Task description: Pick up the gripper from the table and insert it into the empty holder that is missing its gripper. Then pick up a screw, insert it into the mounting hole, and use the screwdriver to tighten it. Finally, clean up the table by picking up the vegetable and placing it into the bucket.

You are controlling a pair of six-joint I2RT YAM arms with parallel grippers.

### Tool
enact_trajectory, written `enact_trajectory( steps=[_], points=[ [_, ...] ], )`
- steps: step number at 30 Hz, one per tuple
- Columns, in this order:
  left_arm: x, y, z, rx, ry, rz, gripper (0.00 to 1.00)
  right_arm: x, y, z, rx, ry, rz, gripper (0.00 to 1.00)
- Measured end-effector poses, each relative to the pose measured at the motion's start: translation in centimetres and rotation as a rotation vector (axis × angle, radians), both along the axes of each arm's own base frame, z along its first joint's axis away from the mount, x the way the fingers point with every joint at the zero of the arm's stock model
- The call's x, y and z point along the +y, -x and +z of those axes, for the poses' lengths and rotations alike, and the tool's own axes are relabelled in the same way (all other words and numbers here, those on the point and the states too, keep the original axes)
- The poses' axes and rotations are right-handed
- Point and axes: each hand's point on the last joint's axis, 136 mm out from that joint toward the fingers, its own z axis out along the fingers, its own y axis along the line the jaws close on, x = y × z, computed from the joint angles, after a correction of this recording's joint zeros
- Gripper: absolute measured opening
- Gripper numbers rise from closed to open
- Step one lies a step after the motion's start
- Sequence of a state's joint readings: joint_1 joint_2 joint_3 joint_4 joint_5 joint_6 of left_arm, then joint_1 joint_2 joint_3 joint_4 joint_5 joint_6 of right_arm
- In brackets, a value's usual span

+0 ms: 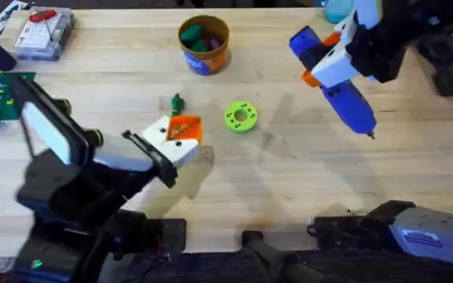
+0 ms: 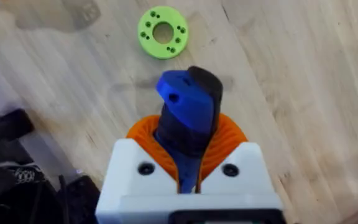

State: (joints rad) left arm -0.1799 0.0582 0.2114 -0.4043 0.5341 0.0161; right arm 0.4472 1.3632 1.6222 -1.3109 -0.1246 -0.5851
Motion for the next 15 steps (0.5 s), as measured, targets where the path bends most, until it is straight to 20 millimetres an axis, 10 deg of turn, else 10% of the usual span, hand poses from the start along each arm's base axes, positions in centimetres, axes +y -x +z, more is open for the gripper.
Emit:
enact_trajectory(
  steps=[15],
  points=[
    [4.2,-3.6,2.6,0.38,-0.244,0.253,0.01,-8.5,-6.6,-4.3,-0.013,0.362,-0.178,0.101]
  ],
)
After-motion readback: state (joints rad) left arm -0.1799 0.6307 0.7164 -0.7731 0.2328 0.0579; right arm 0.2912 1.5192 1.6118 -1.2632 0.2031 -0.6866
